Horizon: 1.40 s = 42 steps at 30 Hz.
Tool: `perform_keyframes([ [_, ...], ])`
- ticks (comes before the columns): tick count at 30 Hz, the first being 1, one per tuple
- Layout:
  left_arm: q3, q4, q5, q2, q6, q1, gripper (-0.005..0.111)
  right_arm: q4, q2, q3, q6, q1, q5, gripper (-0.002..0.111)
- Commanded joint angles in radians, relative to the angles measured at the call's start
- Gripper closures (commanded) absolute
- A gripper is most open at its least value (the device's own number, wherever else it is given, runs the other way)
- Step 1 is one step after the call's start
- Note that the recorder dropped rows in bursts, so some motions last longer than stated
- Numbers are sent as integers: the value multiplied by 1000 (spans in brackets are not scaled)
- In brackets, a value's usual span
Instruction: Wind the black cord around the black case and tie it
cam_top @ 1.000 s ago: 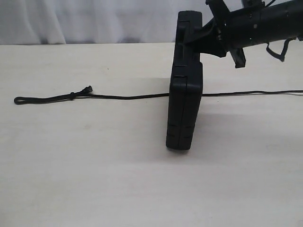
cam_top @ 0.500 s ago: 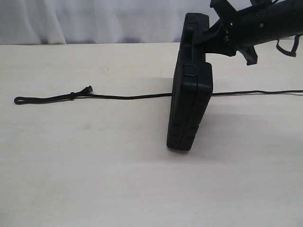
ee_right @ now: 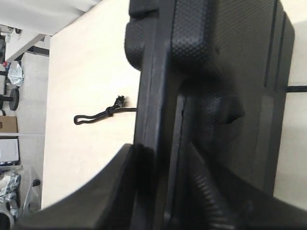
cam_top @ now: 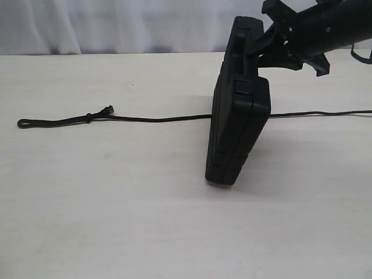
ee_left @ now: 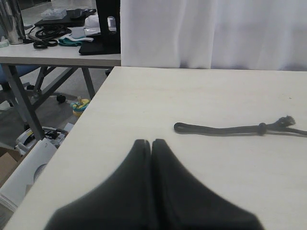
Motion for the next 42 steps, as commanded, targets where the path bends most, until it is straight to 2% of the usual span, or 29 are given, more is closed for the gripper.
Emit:
perform_keyframes([
  [1,3,-1,-7,-3,0,1,107,-162,32,19,2,-3,-22,75],
  [14,3,-1,-7,-3,0,1,107,-201,32,19,35,-5,-17,75],
  [20,3,-1,-7,-3,0,1,107,-201,30,19,35,-5,-22,58],
  [42,3,-1,-7,-3,0,1,107,-203,30,-57,48,-5,15,59],
])
